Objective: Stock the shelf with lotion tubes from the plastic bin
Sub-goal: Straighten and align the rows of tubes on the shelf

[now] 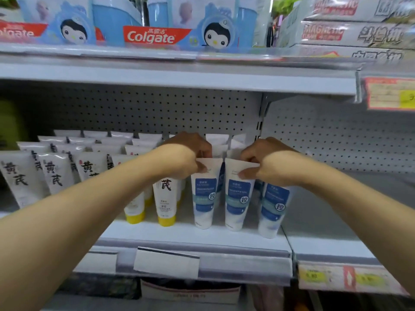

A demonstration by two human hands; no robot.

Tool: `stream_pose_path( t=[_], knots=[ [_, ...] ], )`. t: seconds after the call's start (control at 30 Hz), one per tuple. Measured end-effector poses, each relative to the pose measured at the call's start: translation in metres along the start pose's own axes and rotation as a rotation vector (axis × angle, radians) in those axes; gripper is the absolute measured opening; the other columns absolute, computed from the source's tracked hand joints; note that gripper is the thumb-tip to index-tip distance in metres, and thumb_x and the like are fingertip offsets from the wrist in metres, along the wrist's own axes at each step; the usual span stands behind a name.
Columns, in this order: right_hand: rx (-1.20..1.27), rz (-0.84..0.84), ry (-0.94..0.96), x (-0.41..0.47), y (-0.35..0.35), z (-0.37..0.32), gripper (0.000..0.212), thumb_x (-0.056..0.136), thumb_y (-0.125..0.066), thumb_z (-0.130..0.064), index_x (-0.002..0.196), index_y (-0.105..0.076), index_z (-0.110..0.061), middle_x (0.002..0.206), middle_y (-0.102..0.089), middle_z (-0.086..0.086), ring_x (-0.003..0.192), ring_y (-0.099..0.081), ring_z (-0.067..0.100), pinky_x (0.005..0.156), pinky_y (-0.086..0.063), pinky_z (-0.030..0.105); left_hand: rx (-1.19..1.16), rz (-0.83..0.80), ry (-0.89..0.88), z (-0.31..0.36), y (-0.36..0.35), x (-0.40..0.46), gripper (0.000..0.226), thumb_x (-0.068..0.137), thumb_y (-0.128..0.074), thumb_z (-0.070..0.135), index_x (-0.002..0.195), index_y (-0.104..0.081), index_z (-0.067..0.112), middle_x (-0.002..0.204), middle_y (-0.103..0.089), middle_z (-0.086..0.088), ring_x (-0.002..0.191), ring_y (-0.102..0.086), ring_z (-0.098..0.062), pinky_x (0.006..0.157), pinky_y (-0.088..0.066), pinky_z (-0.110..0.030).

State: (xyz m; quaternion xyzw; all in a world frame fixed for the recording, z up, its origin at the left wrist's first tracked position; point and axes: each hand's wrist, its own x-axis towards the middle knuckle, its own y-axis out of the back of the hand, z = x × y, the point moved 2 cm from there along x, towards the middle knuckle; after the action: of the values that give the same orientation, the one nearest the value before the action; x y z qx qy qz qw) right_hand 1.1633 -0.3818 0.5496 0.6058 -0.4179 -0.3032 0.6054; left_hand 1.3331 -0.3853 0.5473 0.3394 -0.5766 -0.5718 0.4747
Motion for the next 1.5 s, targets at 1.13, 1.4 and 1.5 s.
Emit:
stream_pose_path(
  t=[1.13, 1.4, 1.5],
  knots=[
    [0.170, 0.150, -0.221, -0.045, 0.008, 0.057, 0.014, 0.080, -0.068, -0.037, 0.091, -0.065, -0.031, 0.090, -0.063, -0.010, 0.083, -0.058, 0.009, 0.068, -0.045, 0.020, -0.107, 0.184, 0.035, -0.005, 0.017, 0.025, 0.014, 0.090, -0.056, 0.022, 0.102, -0.064, 0.026, 0.103, -0.066, 0.009, 0.093, -0.062, -0.013, 0.089, -0.050, -0.028],
    [0.173, 0.318, -0.152, -0.017, 0.021, 0.049, 0.017, 0.090, -0.058, -0.022, 0.105, -0.064, -0.027, 0.092, -0.056, -0.013, 0.085, -0.052, 0.007, 0.073, -0.037, 0.019, 0.027, -0.017, -0.026, -0.009, 0.008, 0.047, 0.024, 0.085, -0.064, 0.031, 0.104, -0.066, 0.017, 0.106, -0.066, 0.002, 0.092, -0.059, -0.014, 0.081, -0.042, -0.022],
    [0.110, 0.274, -0.049, 0.003, 0.020, 0.042, 0.020, 0.091, -0.057, -0.018, 0.109, -0.064, -0.024, 0.099, -0.057, -0.013, 0.091, -0.051, 0.005, 0.072, -0.035, 0.013, 0.063, -0.034, -0.036, -0.010, 0.000, 0.056, 0.026, 0.084, -0.066, 0.030, 0.106, -0.067, 0.017, 0.103, -0.066, 0.001, 0.086, -0.057, -0.013, 0.074, -0.039, -0.021]
  ],
)
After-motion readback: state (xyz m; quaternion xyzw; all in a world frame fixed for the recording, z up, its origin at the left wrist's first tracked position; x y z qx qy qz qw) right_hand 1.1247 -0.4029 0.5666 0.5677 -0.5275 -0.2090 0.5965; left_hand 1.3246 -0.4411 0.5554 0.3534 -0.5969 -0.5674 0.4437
